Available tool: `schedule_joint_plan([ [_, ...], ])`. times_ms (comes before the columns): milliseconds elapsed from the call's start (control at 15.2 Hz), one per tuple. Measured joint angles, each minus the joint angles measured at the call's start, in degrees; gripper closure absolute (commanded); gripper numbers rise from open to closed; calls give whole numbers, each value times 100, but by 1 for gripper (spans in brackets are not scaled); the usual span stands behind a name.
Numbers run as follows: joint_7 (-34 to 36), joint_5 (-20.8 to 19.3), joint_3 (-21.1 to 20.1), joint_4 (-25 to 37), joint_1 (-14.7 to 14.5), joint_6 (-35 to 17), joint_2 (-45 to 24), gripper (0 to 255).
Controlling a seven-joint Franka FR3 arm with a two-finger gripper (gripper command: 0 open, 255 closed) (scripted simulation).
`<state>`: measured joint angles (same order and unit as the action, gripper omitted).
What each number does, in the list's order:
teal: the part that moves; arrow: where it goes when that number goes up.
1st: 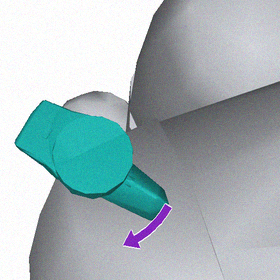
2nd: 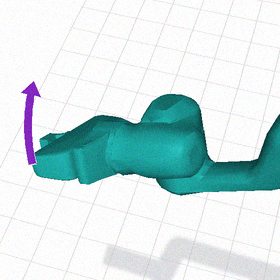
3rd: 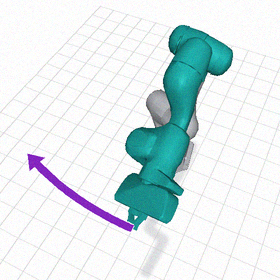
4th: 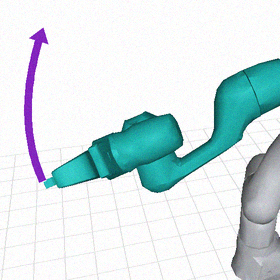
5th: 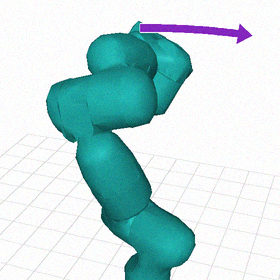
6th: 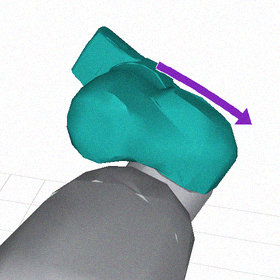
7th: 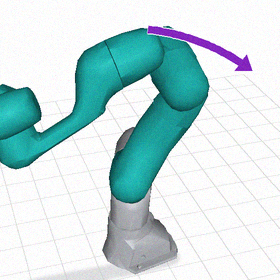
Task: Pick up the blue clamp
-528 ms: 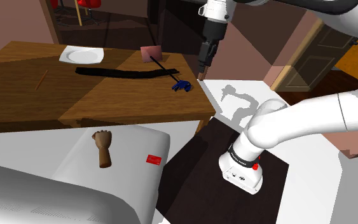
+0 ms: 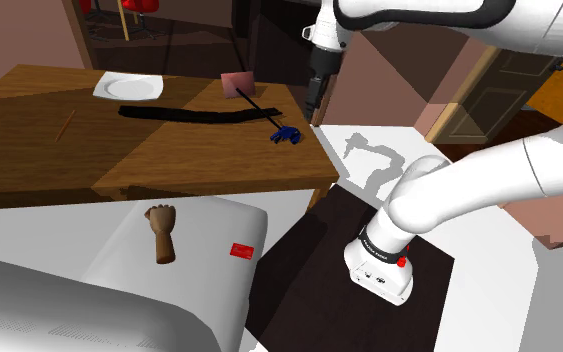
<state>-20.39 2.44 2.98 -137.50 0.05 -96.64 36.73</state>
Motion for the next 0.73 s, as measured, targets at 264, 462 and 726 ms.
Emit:
schedule_joint_plan([
  [264, -648, -141, 303, -34, -9, -747, -625, 0],
  [462, -1155, -197, 536, 14, -13, -1241, -1100, 0],
  [726, -1825, -161, 809, 265, -52, -1835, -1849, 0],
])
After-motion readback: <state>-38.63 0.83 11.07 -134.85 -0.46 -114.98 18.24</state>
